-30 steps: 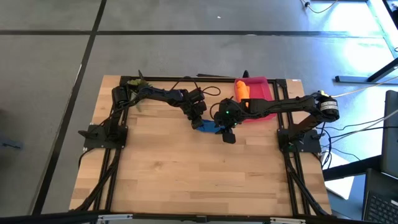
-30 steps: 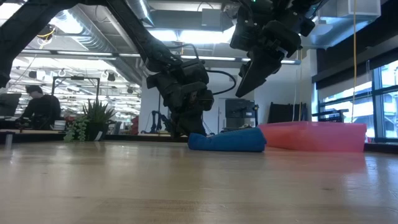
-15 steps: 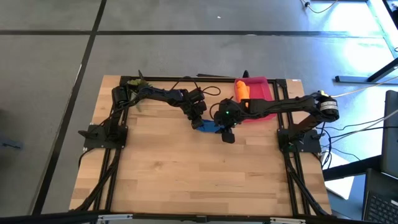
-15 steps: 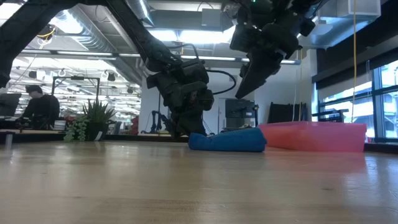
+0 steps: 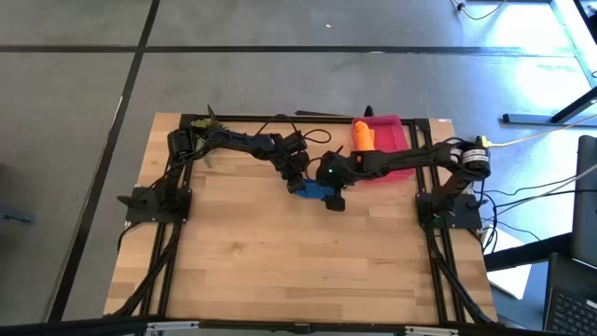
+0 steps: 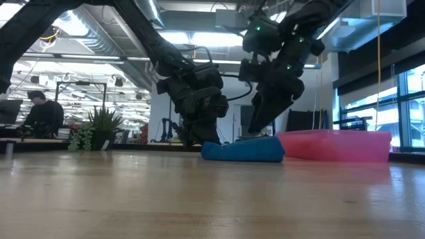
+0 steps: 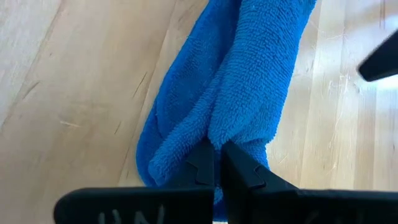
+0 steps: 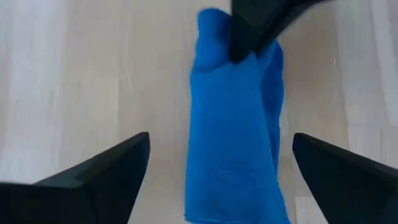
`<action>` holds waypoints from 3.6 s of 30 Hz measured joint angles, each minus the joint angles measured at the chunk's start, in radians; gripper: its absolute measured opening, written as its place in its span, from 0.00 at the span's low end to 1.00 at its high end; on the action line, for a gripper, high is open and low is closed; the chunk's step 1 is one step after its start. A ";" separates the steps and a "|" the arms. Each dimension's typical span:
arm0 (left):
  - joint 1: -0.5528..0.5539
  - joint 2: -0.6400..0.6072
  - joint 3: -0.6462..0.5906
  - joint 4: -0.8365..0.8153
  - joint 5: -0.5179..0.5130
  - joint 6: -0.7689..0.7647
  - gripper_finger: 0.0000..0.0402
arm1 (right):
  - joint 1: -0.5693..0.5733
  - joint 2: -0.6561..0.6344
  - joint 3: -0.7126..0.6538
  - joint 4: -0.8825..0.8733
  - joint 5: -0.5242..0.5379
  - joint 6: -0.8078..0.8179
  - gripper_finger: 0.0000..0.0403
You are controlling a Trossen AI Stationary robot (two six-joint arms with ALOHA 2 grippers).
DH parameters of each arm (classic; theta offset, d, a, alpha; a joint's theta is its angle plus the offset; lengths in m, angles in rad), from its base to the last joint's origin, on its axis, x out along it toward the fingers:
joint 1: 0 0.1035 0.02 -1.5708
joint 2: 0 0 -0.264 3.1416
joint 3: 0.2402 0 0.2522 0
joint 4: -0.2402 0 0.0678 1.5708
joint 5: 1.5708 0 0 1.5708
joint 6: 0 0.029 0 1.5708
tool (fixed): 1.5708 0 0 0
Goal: Roll microfiber towels into tight, uniform cylinder then place into a basket
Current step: Put the rolled blue microfiber towel into the bin
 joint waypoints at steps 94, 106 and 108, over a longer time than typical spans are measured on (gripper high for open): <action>-0.019 -0.027 -0.003 0.004 -0.115 -0.051 0.25 | -0.067 0.215 0.001 0.196 -0.097 -0.107 0.11; -0.008 -0.228 -0.002 -0.085 -0.238 0.029 0.25 | -0.071 0.211 0.001 0.192 -0.102 -0.103 0.11; -0.008 -0.280 -0.001 -0.110 -0.282 0.029 0.25 | -0.084 0.201 0.006 0.177 -0.136 -0.087 0.11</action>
